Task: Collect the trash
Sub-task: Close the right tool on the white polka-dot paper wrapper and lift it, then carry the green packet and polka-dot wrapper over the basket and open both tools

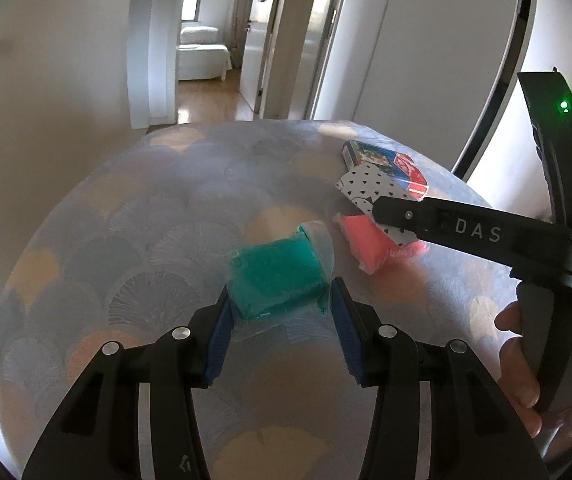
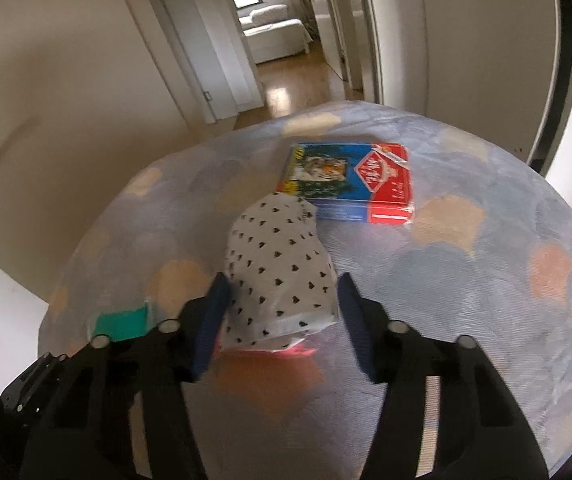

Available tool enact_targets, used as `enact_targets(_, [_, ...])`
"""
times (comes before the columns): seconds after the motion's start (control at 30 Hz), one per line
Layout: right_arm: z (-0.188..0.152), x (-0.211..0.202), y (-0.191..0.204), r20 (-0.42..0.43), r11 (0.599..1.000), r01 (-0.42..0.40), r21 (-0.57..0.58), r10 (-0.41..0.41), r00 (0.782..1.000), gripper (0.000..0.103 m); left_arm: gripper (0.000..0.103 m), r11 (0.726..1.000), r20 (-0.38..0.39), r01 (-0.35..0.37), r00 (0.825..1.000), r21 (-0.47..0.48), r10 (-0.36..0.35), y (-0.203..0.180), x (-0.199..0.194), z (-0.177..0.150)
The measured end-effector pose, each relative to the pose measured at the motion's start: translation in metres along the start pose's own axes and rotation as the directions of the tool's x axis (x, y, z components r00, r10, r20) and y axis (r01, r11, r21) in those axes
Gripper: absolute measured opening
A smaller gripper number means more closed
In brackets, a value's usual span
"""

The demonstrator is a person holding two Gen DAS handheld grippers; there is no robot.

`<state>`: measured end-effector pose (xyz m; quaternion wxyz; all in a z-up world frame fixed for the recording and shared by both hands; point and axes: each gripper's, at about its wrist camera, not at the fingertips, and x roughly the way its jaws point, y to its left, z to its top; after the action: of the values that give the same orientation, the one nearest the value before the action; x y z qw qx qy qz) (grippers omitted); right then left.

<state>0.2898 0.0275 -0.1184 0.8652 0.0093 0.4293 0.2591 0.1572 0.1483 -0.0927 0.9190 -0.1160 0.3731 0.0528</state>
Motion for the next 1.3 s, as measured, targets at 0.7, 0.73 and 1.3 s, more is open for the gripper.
enact_targets(0.7, [-0.018, -0.066, -0.025, 0.108, 1.0, 0.011, 0.026, -0.014, 0.994, 0.011, 0.045, 1.0, 0.003, 0.002, 1.0, 0.012, -0.002, -0.005, -0.002, -0.001])
enact_targets(0.73, [-0.02, -0.07, -0.026, 0.115, 0.999, 0.023, 0.026, -0.026, 0.993, 0.011, 0.045, 1.0, 0.003, 0.018, 1.0, 0.003, -0.018, -0.005, -0.003, -0.001])
enact_targets(1.3, [-0.06, -0.175, -0.101, 0.227, 0.975, 0.128, 0.181, -0.168, 0.959, 0.011, 0.045, 0.962, 0.059, 0.215, 0.972, 0.17, -0.228, -0.113, -0.06, 0.001])
